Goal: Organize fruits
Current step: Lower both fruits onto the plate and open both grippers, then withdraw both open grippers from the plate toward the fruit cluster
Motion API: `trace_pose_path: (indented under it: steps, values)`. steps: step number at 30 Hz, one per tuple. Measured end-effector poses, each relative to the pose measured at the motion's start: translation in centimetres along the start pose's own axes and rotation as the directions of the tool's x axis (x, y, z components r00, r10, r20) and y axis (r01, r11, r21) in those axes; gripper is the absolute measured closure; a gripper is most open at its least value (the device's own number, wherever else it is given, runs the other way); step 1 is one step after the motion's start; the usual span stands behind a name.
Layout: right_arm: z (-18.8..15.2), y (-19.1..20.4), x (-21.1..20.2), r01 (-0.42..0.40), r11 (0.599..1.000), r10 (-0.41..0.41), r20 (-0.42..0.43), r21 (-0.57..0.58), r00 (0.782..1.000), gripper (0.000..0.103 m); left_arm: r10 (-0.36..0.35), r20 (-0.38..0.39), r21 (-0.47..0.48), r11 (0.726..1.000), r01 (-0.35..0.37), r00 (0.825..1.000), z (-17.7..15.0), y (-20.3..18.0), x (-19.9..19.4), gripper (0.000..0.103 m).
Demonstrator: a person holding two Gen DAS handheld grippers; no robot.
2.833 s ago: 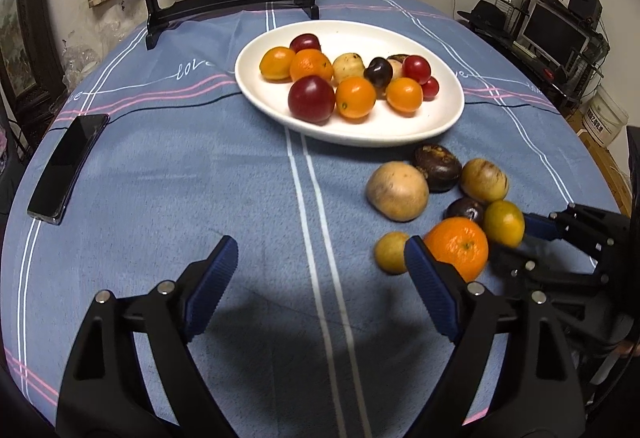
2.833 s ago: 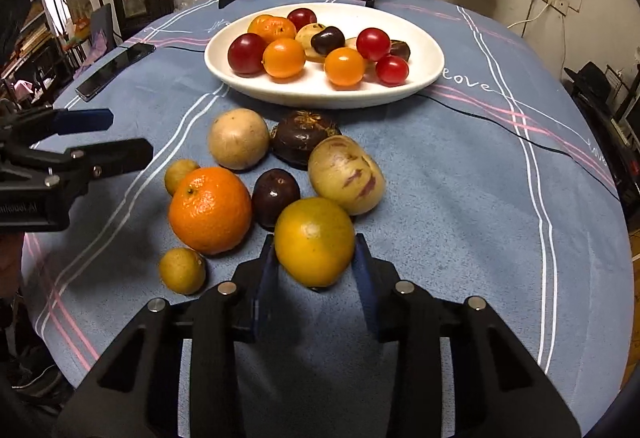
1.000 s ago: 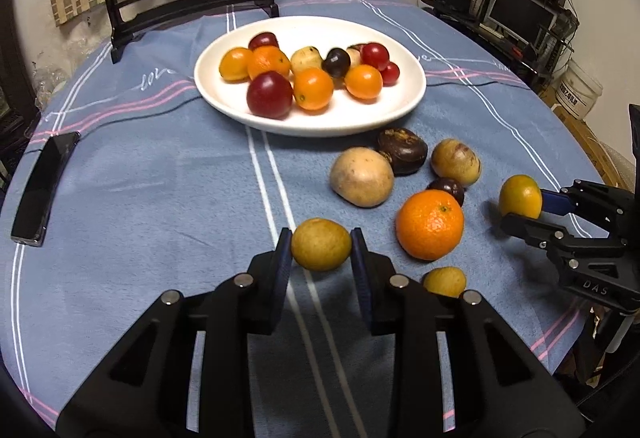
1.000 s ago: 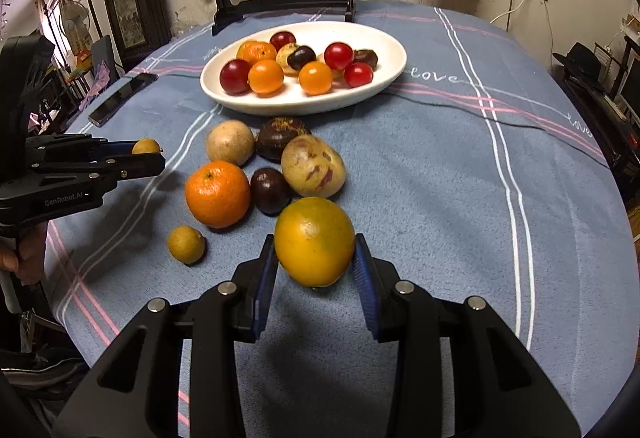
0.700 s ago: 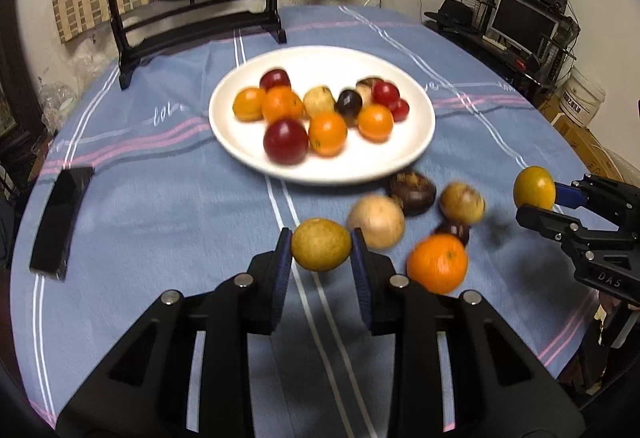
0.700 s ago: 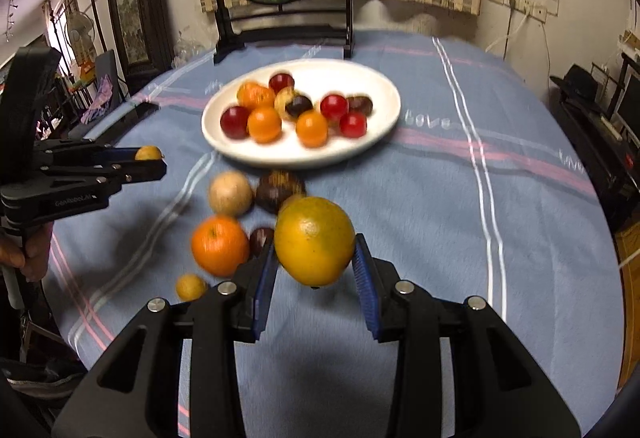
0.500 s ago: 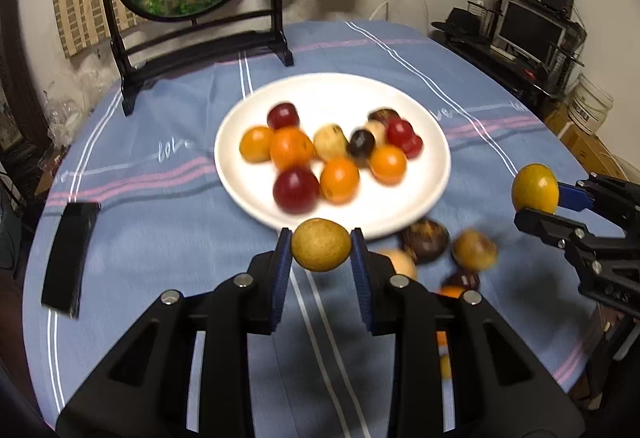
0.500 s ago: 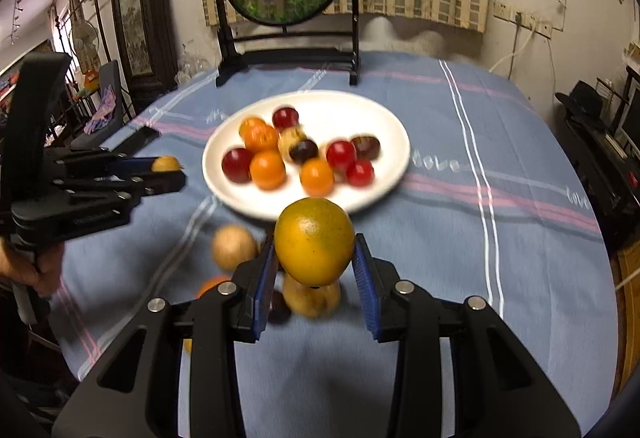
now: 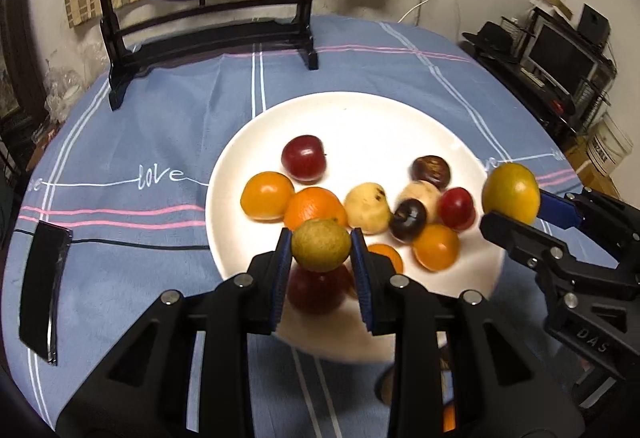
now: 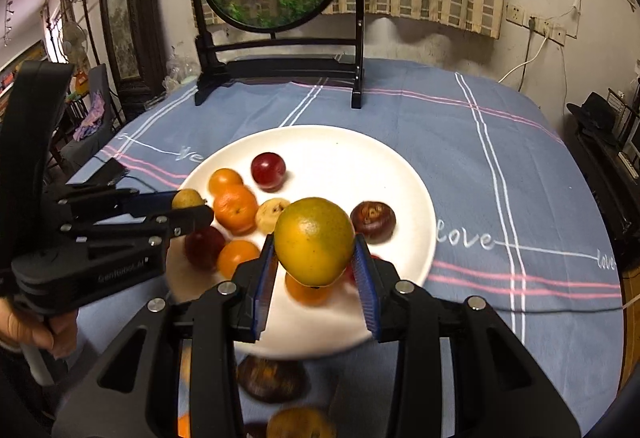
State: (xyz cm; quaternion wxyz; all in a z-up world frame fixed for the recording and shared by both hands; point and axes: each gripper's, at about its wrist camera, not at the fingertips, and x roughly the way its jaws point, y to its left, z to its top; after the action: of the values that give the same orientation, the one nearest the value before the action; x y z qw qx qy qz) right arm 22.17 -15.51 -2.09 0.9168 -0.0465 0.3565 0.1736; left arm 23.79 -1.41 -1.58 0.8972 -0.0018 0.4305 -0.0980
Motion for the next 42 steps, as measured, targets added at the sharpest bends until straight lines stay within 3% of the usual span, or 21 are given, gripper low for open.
trace_pose_path:
  steps: [9,10,11,13,15,21,27,32,42]
  values:
    - [1.6,0.3,4.8,0.006,1.000,-0.006,-0.057,-0.004,0.998,0.065,-0.015,-0.038,-0.041,0.999,0.014,0.999,0.9,0.9,3.1,0.072]
    - [1.7,0.1,5.2,0.007,1.000,-0.007,-0.060,0.005,0.998,0.064,-0.011,-0.041,-0.045,0.999,0.009,0.999,1.0,1.0,3.3,0.067]
    - [1.8,0.0,5.5,0.011,1.000,-0.010,-0.056,0.014,0.998,0.062,0.003,-0.051,-0.046,0.999,-0.005,0.999,1.1,1.0,3.6,0.053]
    - [1.8,-0.4,5.8,0.028,0.999,-0.027,-0.047,0.028,0.999,0.057,0.038,-0.065,-0.067,0.997,-0.043,0.997,1.2,1.5,4.3,0.038]
    - [1.6,-1.0,5.5,0.027,0.998,-0.025,-0.039,0.059,0.999,0.051,0.019,-0.075,-0.097,0.995,-0.026,0.997,1.3,2.0,4.5,0.036]
    - [1.0,-1.6,3.3,0.008,0.997,-0.007,-0.015,0.080,1.000,0.051,0.025,-0.065,-0.097,0.995,-0.031,0.998,1.1,1.7,3.4,0.036]
    - [-0.5,-1.9,0.7,-0.004,0.996,0.004,-0.004,0.089,1.000,0.045,0.052,-0.027,-0.092,0.994,-0.055,0.998,0.2,1.0,0.9,0.026]
    - [-2.9,-1.8,-1.4,0.042,0.995,-0.040,-0.026,0.085,0.999,0.043,0.065,0.000,-0.097,0.993,-0.064,0.998,-2.2,0.6,-1.7,0.014]
    - [-9.8,-2.4,-5.5,0.075,0.989,-0.069,-0.051,0.125,0.996,0.043,0.032,-0.024,-0.057,0.998,-0.033,0.999,-9.9,-1.7,-5.7,0.014]
